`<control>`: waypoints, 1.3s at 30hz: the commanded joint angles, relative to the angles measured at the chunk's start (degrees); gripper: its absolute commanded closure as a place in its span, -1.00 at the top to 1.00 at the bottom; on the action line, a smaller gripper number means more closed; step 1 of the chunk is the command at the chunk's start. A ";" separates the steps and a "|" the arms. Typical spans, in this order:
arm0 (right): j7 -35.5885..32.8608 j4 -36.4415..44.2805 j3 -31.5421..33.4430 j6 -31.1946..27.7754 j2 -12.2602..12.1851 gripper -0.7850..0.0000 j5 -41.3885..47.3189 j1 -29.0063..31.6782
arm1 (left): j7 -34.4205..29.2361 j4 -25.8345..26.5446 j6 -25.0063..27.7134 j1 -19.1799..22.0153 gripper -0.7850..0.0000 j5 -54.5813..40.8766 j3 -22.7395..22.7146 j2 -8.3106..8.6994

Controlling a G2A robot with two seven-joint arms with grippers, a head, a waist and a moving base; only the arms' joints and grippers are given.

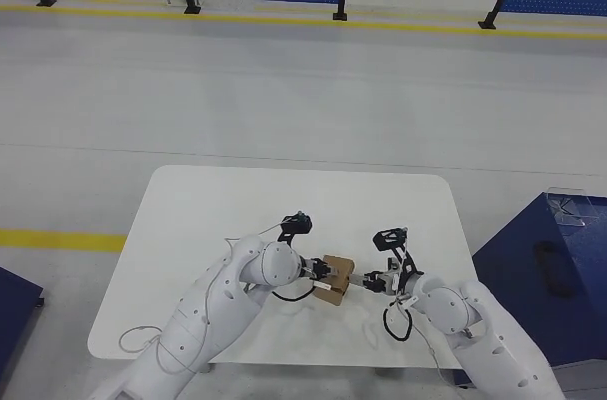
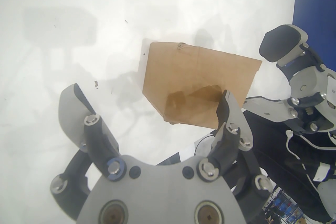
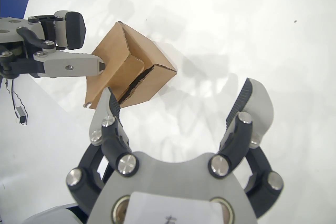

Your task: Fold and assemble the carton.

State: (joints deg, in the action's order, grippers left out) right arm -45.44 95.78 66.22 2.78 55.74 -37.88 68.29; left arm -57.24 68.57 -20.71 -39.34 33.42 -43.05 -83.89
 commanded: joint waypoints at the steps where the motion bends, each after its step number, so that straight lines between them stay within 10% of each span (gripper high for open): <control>1: 0.31 -0.35 -0.34 0.06 0.15 1.00 -0.24 -0.28 | -0.04 -0.57 0.25 0.18 1.00 -0.17 0.07 -0.14; 39: 7.00 -4.13 -2.83 -0.94 2.14 1.00 -5.63 -1.76 | -1.37 -0.96 1.96 -0.58 1.00 -1.88 -2.56 -0.77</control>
State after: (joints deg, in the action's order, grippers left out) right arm -38.77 91.87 63.73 1.80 57.77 -43.23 66.60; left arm -58.62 67.66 -18.85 -39.88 31.51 -45.60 -84.65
